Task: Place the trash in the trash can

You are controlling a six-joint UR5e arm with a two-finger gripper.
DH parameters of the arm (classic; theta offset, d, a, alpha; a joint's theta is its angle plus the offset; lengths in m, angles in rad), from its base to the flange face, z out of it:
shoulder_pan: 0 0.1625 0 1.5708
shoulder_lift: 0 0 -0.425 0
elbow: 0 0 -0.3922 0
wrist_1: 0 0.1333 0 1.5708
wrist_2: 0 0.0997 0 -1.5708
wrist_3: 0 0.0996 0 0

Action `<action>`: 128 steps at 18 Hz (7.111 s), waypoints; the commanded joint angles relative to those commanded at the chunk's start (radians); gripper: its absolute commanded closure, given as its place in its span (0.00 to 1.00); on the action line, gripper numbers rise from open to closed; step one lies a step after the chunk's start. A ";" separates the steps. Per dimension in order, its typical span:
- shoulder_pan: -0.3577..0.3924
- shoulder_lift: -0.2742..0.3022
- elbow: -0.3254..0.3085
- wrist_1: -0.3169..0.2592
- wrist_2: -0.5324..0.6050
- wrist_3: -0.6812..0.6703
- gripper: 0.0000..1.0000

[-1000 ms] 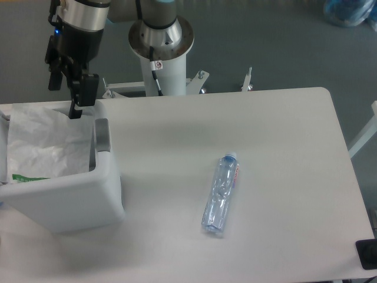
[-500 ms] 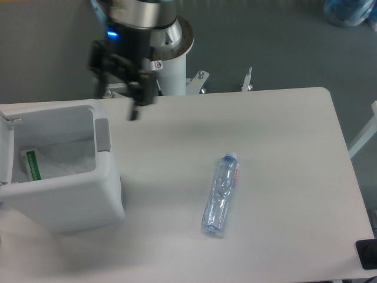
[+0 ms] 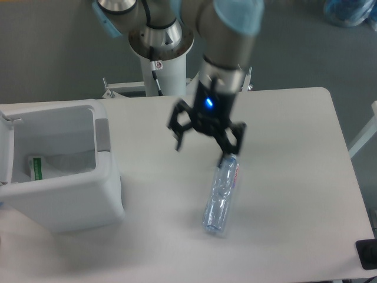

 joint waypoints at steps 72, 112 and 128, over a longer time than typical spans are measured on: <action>-0.120 -0.142 0.068 0.241 0.226 -0.083 0.36; -0.373 0.184 0.011 0.327 -0.509 -0.330 0.31; -0.221 0.187 0.011 0.324 -0.382 -0.319 0.00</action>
